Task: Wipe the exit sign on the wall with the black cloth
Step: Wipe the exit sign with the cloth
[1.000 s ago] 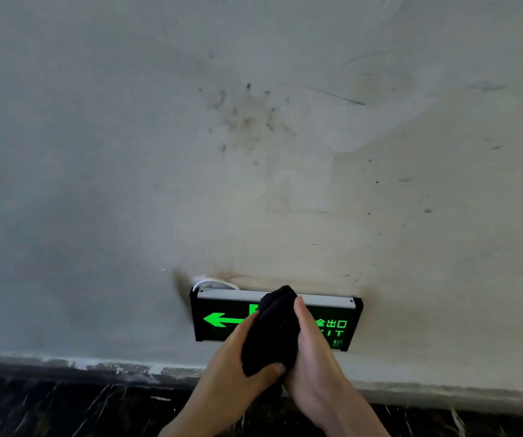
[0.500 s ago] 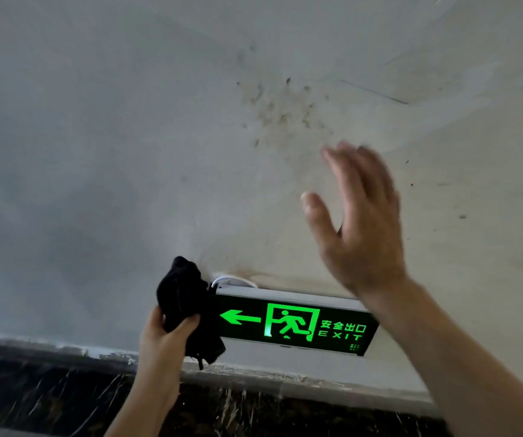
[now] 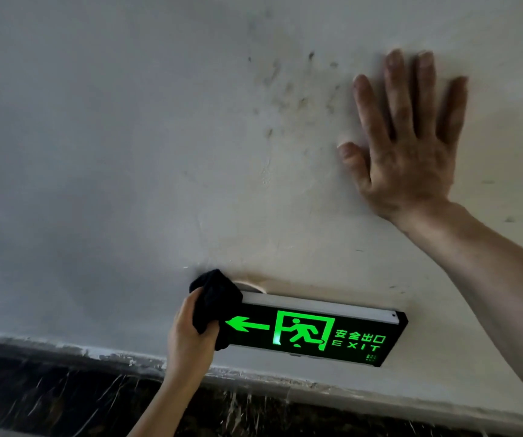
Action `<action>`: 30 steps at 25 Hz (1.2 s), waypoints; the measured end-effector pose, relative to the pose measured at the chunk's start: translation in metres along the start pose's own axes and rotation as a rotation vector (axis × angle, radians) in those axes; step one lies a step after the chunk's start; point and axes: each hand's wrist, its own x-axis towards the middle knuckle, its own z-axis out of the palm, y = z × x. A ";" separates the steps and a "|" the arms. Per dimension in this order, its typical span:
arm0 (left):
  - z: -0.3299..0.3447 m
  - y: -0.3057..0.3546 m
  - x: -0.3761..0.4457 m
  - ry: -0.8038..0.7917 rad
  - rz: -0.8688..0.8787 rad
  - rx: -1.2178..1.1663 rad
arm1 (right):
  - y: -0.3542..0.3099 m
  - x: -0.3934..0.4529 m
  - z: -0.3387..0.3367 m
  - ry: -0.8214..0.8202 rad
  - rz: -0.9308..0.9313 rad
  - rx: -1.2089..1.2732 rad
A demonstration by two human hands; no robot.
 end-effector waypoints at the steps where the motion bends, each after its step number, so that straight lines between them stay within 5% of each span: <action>1: 0.005 -0.004 0.001 0.009 -0.021 0.004 | 0.000 0.001 0.004 0.036 -0.004 -0.017; 16: 0.029 -0.054 -0.009 -0.018 -0.331 0.228 | -0.003 -0.002 0.015 0.148 0.016 -0.031; 20: 0.020 -0.050 -0.025 -0.013 -0.393 0.114 | -0.001 -0.001 0.017 0.156 0.029 -0.022; 24: 0.021 -0.023 -0.035 0.229 -0.256 0.065 | -0.003 -0.001 0.019 0.173 0.017 -0.017; 30: 0.066 0.011 -0.037 0.292 -0.136 -0.028 | -0.001 -0.001 0.017 0.150 0.038 0.017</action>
